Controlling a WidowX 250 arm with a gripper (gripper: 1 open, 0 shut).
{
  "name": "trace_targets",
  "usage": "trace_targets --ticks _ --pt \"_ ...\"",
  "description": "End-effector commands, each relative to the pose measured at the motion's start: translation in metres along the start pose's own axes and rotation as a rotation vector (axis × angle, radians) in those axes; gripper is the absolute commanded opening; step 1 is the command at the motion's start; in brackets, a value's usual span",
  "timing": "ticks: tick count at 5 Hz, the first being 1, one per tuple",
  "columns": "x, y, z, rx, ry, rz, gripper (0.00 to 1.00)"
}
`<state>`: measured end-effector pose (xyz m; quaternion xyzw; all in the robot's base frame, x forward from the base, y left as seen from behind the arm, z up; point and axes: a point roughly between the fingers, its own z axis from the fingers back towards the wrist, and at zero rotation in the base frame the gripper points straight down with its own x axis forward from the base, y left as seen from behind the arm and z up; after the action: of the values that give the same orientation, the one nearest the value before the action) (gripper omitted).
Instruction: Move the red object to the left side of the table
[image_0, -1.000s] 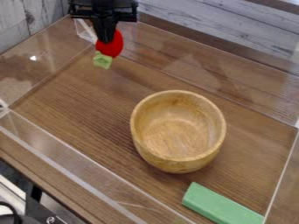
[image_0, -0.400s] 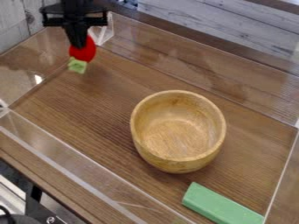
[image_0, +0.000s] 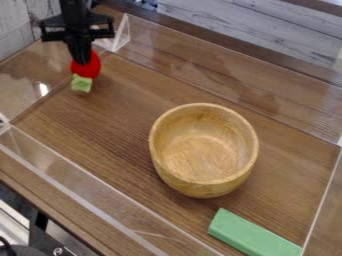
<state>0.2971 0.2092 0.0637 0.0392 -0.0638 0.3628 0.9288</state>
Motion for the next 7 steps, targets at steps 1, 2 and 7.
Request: trace_targets --ticks 1,2,7 --pt "0.004 0.003 0.006 0.002 -0.01 0.053 0.0" --pt "0.002 0.005 0.0 0.006 0.022 0.105 0.0" --pt "-0.005 0.013 -0.018 0.004 0.199 0.291 0.0"
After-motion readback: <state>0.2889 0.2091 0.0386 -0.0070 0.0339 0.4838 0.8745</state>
